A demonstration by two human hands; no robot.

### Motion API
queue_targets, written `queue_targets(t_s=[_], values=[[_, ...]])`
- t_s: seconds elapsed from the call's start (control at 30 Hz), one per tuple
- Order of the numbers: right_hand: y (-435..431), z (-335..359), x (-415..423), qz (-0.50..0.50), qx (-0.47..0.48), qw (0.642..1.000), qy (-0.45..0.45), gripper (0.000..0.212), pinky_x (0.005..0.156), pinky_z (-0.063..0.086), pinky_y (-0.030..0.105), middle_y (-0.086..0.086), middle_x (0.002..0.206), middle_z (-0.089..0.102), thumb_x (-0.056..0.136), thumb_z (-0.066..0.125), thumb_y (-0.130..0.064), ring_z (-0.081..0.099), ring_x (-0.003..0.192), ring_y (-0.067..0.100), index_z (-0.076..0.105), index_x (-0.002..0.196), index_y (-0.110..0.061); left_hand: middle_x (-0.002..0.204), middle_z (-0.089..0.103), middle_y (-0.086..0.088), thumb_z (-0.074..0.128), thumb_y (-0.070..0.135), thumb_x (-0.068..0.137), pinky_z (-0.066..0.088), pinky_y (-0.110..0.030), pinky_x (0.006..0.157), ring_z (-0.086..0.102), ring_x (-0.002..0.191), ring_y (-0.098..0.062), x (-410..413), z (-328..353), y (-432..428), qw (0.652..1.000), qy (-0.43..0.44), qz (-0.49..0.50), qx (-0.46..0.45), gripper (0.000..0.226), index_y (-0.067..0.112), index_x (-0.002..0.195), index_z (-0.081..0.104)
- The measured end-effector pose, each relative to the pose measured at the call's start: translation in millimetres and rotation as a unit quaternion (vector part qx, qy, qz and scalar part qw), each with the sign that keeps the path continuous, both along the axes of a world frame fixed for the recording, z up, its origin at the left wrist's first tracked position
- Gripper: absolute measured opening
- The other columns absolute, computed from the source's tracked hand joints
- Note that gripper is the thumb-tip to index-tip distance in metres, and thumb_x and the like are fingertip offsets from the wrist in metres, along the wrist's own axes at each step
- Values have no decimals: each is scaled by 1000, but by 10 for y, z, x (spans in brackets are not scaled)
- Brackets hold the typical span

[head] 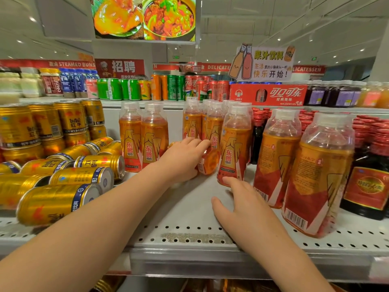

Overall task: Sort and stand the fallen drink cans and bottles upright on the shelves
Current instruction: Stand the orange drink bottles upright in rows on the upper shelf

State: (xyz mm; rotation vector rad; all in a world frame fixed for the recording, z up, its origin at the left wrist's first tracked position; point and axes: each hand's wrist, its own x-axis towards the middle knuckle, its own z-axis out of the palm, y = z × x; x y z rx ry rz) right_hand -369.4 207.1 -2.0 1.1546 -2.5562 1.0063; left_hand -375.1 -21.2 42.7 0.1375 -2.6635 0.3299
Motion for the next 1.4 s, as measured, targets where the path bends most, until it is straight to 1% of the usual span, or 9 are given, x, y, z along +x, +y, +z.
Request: queue_targets(t_s=[0.33, 0.5, 0.63, 0.7, 0.83, 1.03, 1.17, 1.33, 1.4], values=[[-32, 43, 40, 27, -80, 996, 25, 64, 97, 40, 25, -13, 144, 43, 94, 56, -51, 45, 131, 8, 25, 150, -42, 149, 52, 4, 76, 41, 88, 42, -35, 111, 47, 134, -18, 807, 148, 251, 990, -7, -126, -68, 78, 26, 151, 33], [-264, 208, 133, 17, -116, 993, -28, 78, 103, 46, 42, -7, 150, 41, 87, 36, -80, 45, 131, 14, 24, 151, -37, 158, 34, 14, 60, 24, 94, 32, -25, 116, 31, 145, -5, 1234, 64, 343, 975, 26, -143, 170, 68, 41, 153, 32], [-490, 408, 56, -22, -19, 996, -80, 65, 83, 50, 36, 1, 115, 65, 88, 34, -78, 62, 101, 22, 54, 122, -27, 95, 61, 5, 45, 51, 100, 45, -34, 69, 62, 88, -19, 1109, -39, 454, 948, 112, 74, 288, 30, 26, 115, 52], [-512, 524, -9, -30, 50, 995, -77, 49, 81, 56, 41, 6, 100, 69, 95, 32, -70, 66, 91, 25, 61, 97, -31, 73, 52, 5, 31, 68, 99, 38, -32, 61, 56, 72, -19, 1000, -20, 455, 937, 40, 131, 321, 50, 24, 89, 52], [-425, 535, -50, -25, 8, 993, -113, 59, 65, 53, 31, 2, 77, 73, 93, 40, -70, 67, 70, 16, 73, 87, -22, 48, 60, 3, 30, 82, 90, 47, -24, 51, 62, 46, -16, 942, -29, 437, 877, 4, 106, 468, 76, 16, 69, 61], [-493, 387, 7, 36, -120, 974, -190, 48, 82, 59, 40, -11, 112, 66, 93, 54, -61, 70, 94, 11, 47, 130, -33, 77, 78, 2, 64, 54, 94, 61, -35, 51, 74, 58, -22, 929, -87, 452, 716, 98, -33, 690, 29, 27, 100, 55], [-530, 387, -34, 42, -89, 983, -157, 34, 74, 55, 31, -14, 108, 65, 97, 48, -57, 66, 91, 6, 47, 125, -37, 96, 74, -1, 73, 47, 91, 63, -41, 56, 76, 69, -21, 912, -69, 424, 731, 156, -52, 663, 52, 31, 134, 48], [-444, 338, -11, 72, -79, 987, -119, 51, 94, 50, 30, -34, 117, 48, 99, 57, -40, 56, 115, 1, 40, 146, -42, 110, 68, 14, 76, 43, 89, 57, -24, 54, 73, 72, -6, 883, -111, 394, 812, 150, -56, 562, 54, 37, 133, 46], [-419, 288, 22, 77, -70, 989, -108, 53, 86, 46, 16, -43, 104, 41, 98, 60, -32, 53, 111, -7, 39, 145, -45, 114, 69, 13, 77, 37, 89, 59, -28, 52, 73, 64, -10, 859, -132, 403, 827, 140, -53, 543, 59, 36, 139, 44]])
